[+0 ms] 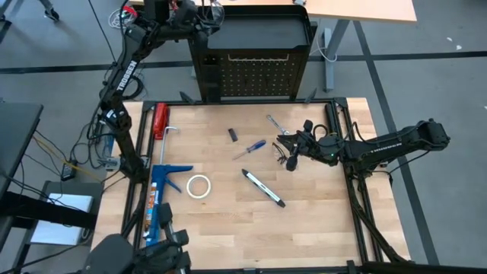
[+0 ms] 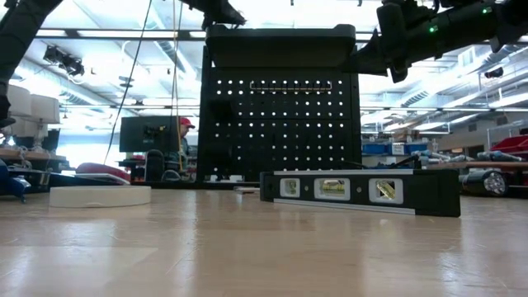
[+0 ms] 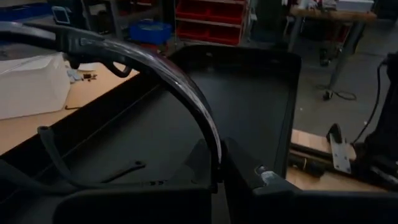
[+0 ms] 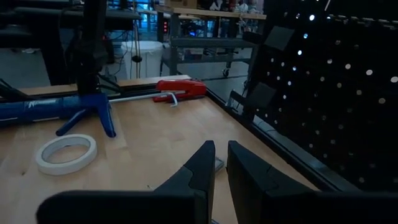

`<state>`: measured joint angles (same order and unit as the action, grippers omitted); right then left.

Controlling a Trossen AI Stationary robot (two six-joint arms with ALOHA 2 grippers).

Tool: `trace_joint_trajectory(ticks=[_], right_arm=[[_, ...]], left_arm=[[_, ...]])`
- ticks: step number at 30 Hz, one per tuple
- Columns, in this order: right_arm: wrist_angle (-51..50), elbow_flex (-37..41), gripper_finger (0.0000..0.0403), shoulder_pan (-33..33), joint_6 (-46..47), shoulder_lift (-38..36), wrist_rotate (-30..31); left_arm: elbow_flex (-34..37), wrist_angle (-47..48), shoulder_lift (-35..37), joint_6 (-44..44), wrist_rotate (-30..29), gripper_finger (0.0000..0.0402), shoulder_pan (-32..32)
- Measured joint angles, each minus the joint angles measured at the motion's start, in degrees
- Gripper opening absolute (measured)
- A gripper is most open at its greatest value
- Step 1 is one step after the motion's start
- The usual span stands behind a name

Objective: Hang tools onto peg board
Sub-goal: Put the left black safety glasses on the top of the black pegboard

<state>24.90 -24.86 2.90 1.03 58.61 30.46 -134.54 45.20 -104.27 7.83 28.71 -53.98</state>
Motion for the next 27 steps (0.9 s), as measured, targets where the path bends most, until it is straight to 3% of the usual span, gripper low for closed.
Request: trace_joint_trajectory(ticks=[17,27], right_arm=[[-0.1,0.0,0.0051,0.0,-0.1,0.0,0.0],[-0.1,0.0,0.0048,0.0,0.3,0.0,0.0]], left_arm=[[0.0,8.9,2.6,14.0,0.9,0.0015,0.0],[0.0,11.6,2.6,14.3,-2.1,0.0014,0.1]])
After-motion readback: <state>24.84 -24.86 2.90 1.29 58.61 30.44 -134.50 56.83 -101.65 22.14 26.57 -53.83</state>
